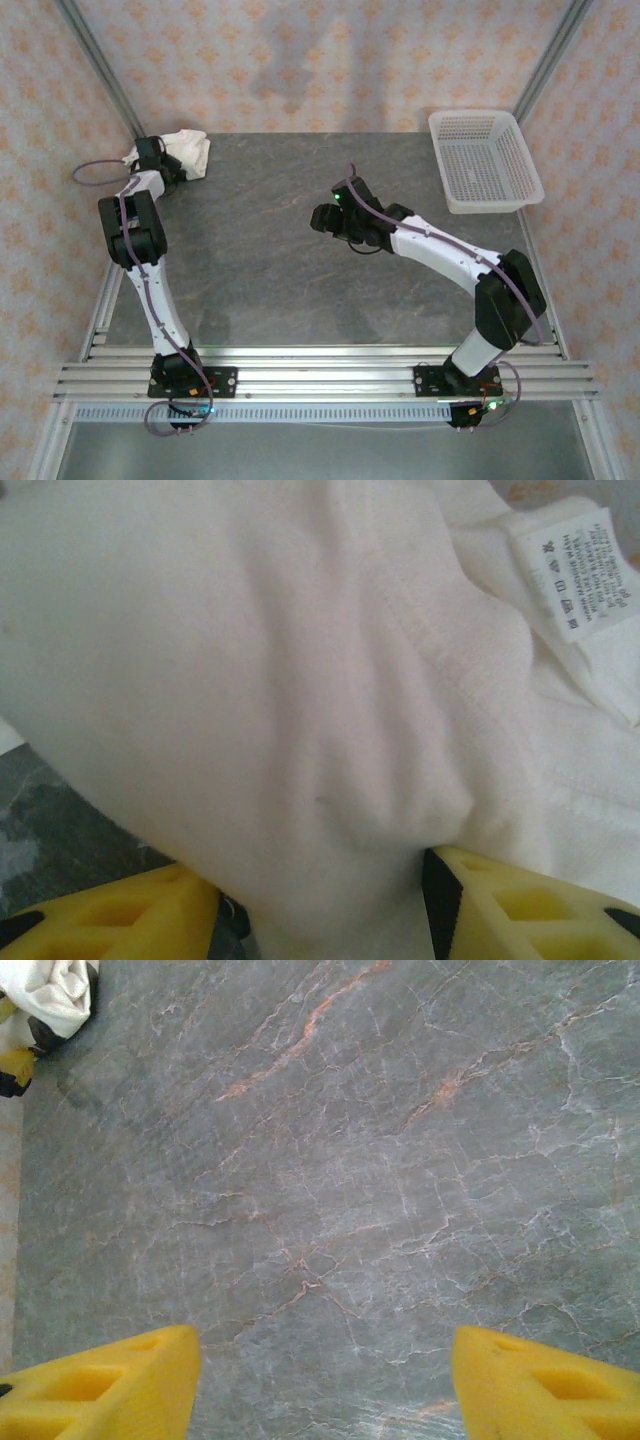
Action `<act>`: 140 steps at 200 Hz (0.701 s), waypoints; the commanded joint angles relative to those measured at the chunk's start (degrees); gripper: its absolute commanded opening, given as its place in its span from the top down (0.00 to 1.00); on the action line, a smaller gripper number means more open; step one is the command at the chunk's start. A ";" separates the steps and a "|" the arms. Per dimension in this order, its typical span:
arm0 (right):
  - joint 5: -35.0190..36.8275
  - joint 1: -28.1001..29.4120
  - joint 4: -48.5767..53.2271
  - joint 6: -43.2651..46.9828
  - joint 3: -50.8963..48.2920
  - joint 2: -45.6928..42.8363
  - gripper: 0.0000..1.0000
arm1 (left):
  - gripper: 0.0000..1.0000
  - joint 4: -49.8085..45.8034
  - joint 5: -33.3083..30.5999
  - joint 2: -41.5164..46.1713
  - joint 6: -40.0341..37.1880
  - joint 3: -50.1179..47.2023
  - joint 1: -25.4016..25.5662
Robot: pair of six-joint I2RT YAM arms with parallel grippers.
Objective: Fold the inside-out t-shirt
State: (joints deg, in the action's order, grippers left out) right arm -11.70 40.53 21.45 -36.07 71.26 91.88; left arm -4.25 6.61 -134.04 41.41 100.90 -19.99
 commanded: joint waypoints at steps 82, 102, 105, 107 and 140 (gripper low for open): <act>39.05 -10.22 1.85 14.59 -18.73 -35.09 0.10 | 0.15 5.03 10.80 50.01 -10.36 -38.25 8.30; 49.84 -12.51 -11.13 26.10 -30.94 -43.28 0.02 | 0.15 4.05 5.24 61.37 -18.01 -47.14 14.03; 51.30 -13.03 -13.66 27.95 -33.42 -44.14 0.02 | 0.15 4.72 4.37 62.93 -18.74 -48.85 14.55; 52.01 -13.44 -15.24 29.21 -34.86 -44.68 0.01 | 0.15 5.25 3.72 63.83 -19.02 -50.01 14.92; 51.45 -25.92 -32.93 35.75 -51.33 -42.42 0.00 | 0.06 14.66 -5.77 73.71 -14.68 -66.26 15.46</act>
State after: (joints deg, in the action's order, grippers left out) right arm 33.58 21.76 3.05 -8.43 28.16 45.30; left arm 7.86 11.94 -61.63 27.51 44.14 -3.66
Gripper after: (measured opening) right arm 0.995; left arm 0.900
